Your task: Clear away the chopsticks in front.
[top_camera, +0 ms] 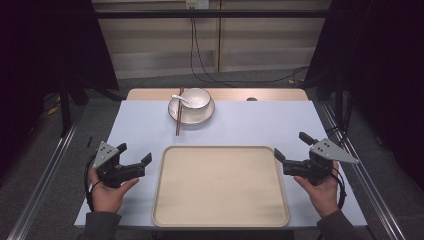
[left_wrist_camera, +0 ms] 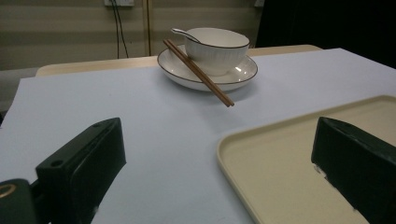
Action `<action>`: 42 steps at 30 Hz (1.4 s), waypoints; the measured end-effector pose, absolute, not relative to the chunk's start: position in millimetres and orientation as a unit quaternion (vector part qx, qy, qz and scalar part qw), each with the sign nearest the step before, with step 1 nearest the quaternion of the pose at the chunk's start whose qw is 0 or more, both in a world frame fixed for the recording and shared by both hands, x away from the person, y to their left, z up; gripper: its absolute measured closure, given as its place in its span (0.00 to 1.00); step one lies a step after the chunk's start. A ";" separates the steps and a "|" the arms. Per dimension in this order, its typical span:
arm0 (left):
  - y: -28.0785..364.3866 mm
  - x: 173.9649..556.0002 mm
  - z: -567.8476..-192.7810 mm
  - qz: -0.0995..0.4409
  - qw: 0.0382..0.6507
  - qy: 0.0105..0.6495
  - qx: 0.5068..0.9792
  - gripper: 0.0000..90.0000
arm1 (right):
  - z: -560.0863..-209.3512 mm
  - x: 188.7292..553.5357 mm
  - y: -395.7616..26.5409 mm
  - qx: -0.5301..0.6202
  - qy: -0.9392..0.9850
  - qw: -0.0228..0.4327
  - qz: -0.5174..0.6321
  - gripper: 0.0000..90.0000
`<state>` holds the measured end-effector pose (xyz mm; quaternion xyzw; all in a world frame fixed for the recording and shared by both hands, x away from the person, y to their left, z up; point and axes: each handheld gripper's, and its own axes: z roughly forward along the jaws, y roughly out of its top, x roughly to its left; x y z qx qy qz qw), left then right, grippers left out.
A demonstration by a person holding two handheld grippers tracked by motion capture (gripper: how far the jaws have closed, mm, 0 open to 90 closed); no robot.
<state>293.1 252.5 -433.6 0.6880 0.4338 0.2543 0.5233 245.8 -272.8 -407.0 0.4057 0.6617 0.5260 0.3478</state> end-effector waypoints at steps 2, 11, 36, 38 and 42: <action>251.8 293.3 -434.5 0.256 0.515 0.432 0.695 0.03 | -407.0 246.0 -272.7 0.407 0.661 0.343 0.528 0.02; 245.4 298.7 -435.9 0.246 0.516 0.434 0.696 0.03 | -410.0 249.8 -275.7 0.400 0.693 0.295 0.523 0.03; 205.9 374.5 -427.2 0.217 0.490 0.457 0.710 0.03 | -411.1 247.2 -266.4 0.382 0.686 0.298 0.543 0.03; 203.9 380.7 -425.9 0.215 0.486 0.452 0.716 0.03 | -411.2 247.0 -266.3 0.379 0.688 0.295 0.544 0.03; 194.4 403.3 -424.9 0.210 0.478 0.461 0.717 0.04 | -410.6 245.6 -266.6 0.376 0.689 0.297 0.544 0.03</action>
